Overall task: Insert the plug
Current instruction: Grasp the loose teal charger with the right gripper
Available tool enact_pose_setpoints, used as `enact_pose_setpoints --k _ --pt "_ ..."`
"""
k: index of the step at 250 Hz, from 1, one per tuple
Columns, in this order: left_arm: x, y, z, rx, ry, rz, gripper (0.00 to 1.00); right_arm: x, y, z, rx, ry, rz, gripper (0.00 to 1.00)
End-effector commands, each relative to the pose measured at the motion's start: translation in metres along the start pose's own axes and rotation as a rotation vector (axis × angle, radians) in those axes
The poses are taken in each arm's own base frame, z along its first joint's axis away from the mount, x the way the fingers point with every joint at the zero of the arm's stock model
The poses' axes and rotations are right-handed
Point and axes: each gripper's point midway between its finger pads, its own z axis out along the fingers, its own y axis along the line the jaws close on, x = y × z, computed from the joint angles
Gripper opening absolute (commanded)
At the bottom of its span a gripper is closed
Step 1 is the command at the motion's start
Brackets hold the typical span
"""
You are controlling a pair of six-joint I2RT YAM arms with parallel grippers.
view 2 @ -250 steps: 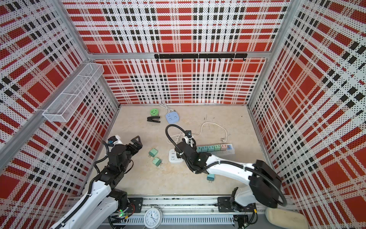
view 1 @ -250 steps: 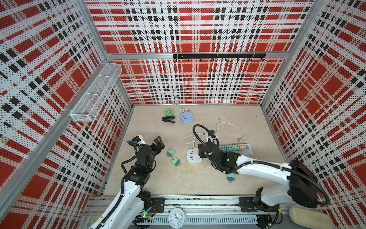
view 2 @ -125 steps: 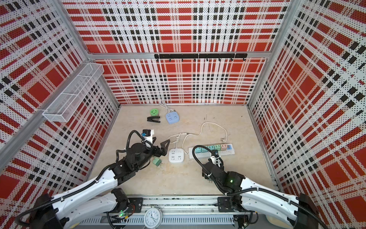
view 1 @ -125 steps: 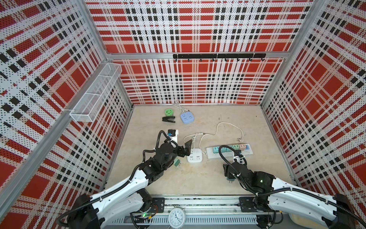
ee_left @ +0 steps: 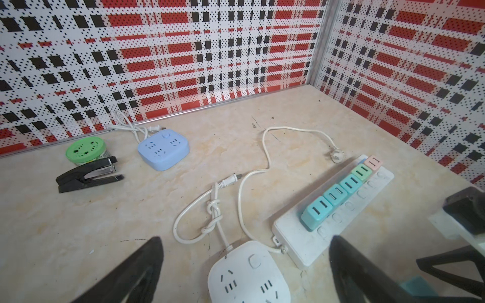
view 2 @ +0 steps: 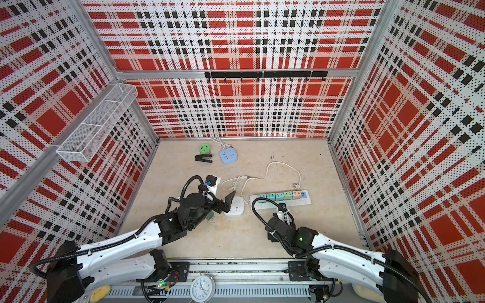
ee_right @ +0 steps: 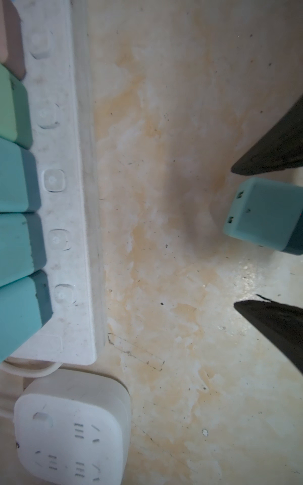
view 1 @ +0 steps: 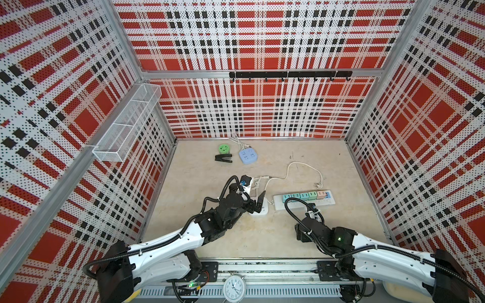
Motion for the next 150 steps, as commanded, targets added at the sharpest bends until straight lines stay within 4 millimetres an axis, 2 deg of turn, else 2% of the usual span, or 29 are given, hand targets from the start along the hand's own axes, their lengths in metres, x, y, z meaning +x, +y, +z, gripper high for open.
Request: enact_pose_setpoints --k 1,57,99,120,150 --pt "-0.021 0.005 -0.007 -0.028 -0.061 -0.011 0.99 0.008 0.003 0.006 -0.011 0.027 0.028 0.78" --pt "-0.025 0.009 -0.011 -0.036 -0.077 -0.016 0.99 0.018 0.016 0.013 -0.034 0.086 0.001 0.79" --pt "-0.027 0.012 -0.014 -0.046 -0.087 -0.02 0.99 0.021 0.038 0.017 -0.075 0.099 -0.04 0.77" --pt "-0.027 0.013 -0.015 -0.051 -0.087 -0.019 0.99 0.02 0.04 0.018 -0.045 0.1 -0.067 0.73" --pt "-0.027 0.014 -0.015 -0.058 -0.089 -0.021 0.99 0.02 0.039 0.018 -0.013 0.097 -0.08 0.73"
